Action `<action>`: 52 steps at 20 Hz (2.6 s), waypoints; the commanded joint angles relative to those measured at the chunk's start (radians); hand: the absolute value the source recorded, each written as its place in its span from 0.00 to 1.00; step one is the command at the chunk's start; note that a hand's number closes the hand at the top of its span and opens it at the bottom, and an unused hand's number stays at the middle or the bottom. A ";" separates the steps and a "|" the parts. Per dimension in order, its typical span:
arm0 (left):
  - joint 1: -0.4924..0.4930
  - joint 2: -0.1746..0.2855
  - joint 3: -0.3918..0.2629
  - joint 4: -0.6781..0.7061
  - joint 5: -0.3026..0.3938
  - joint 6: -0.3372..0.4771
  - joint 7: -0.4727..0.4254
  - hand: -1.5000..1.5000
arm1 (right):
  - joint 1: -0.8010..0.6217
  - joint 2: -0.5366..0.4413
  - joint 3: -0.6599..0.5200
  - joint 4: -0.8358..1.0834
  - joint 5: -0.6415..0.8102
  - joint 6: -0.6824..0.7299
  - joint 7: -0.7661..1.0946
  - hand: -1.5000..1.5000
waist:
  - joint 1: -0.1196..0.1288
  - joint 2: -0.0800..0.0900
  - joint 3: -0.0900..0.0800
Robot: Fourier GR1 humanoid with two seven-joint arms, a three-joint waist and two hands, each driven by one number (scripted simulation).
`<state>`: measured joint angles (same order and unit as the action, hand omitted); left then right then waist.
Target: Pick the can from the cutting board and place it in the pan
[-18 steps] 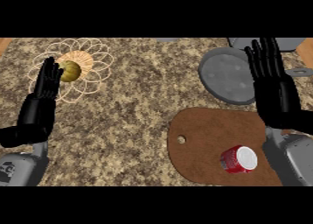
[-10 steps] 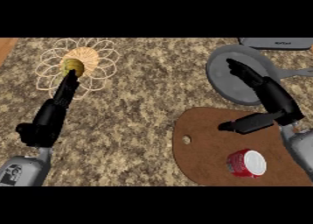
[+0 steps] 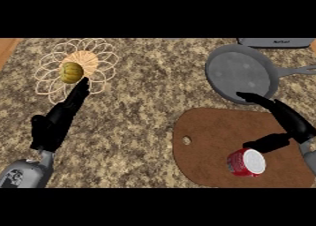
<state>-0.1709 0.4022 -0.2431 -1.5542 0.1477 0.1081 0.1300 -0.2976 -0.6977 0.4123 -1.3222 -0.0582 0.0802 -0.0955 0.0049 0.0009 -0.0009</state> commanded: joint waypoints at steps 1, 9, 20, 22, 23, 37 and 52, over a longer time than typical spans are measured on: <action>0.025 0.003 0.005 -0.015 0.004 -0.016 0.012 0.50 | -0.030 -0.140 0.018 -0.046 0.033 0.158 0.060 0.00 | -0.003 -0.004 0.000; -0.011 0.011 0.022 -0.023 0.010 -0.038 0.050 0.50 | -0.225 -0.193 0.163 -0.198 0.155 0.387 0.401 0.00 | 0.017 -0.004 -0.003; 0.024 -0.024 0.023 0.048 -0.030 -0.046 -0.022 0.50 | -0.363 -0.032 0.264 -0.274 -0.061 0.800 0.882 0.00 | -0.004 -0.003 -0.002; 0.001 -0.019 0.049 0.034 -0.017 -0.061 -0.004 0.50 | -0.351 -0.018 0.256 -0.326 -0.082 0.802 0.975 0.00 | -0.010 -0.005 -0.001; -0.003 -0.014 0.048 -0.014 -0.016 -0.060 0.040 0.50 | -0.396 0.027 0.233 -0.310 -0.145 0.810 1.059 0.00 | -0.004 -0.005 -0.001; -0.020 -0.073 0.071 0.032 -0.066 -0.084 0.026 0.50 | -0.227 0.018 0.298 -0.403 0.091 0.771 1.031 0.00 | -0.009 -0.001 0.001; 0.050 -0.128 0.084 -0.062 -0.145 -0.099 0.069 0.50 | -0.118 0.062 0.216 -0.339 0.352 0.889 0.742 1.00 | 0.001 0.000 0.001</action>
<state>-0.1337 0.3066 -0.1348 -1.5992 0.0446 -0.0099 0.1919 -0.4063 -0.6288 0.6349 -1.7077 0.2349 0.9092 0.7549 0.0019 -0.0021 -0.0022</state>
